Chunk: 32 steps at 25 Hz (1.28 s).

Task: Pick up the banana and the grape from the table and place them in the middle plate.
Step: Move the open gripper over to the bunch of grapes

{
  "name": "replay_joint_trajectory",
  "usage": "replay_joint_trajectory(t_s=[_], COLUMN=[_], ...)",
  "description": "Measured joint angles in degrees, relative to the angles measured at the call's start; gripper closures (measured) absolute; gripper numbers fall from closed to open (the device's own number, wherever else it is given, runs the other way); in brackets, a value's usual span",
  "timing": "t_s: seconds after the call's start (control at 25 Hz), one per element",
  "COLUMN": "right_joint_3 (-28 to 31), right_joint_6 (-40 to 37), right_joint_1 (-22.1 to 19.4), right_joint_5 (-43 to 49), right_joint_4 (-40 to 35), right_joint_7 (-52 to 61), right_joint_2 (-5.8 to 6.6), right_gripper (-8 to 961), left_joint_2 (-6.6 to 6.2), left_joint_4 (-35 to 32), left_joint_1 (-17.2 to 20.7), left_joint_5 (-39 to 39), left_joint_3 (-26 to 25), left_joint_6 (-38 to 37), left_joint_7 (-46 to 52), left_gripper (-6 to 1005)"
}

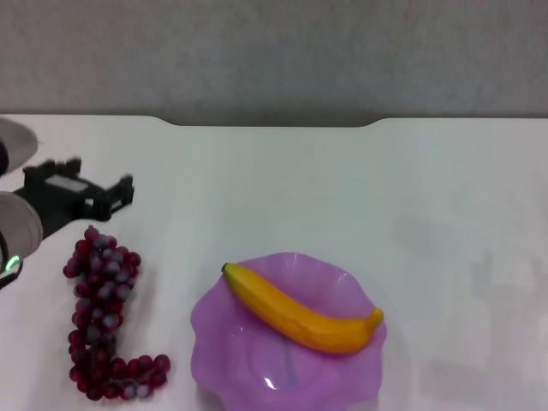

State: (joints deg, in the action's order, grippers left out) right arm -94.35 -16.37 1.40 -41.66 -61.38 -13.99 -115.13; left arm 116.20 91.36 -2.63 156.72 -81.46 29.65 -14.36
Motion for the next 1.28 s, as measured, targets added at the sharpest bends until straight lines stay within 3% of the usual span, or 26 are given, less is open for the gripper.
replay_joint_trajectory(t_s=[0.2,0.4,0.56,0.92,1.28], right_joint_3=[-0.4,-0.7,-0.7,-0.7,-0.7], right_joint_6=[0.5,2.6,3.7,3.9,4.6], right_joint_1=[0.8,2.3,3.1,4.0,4.4], right_joint_5=[0.0,0.0,0.2,0.1,0.1], right_joint_4=[0.0,0.2,0.6,1.1,1.4], right_joint_7=[0.0,0.0,-0.2,-0.3,-0.2], right_joint_2=[0.0,0.0,0.0,0.0,0.0], right_gripper=[240,239,239,239,239], left_joint_2=[0.04,0.06,0.07,0.09,0.16], left_joint_4=[1.4,-5.6,-11.8,-20.1,-26.7], left_joint_1=[-8.1,-15.7,-19.3,-22.7,-25.4], left_joint_5=[0.2,3.6,6.9,6.5,6.5], left_joint_3=[-5.8,-8.0,-7.7,-7.6,-7.6], left_joint_6=[22.8,32.7,34.3,31.2,28.1], left_joint_7=[5.2,8.6,11.1,10.7,10.7], left_gripper=[286,287,287,288,377])
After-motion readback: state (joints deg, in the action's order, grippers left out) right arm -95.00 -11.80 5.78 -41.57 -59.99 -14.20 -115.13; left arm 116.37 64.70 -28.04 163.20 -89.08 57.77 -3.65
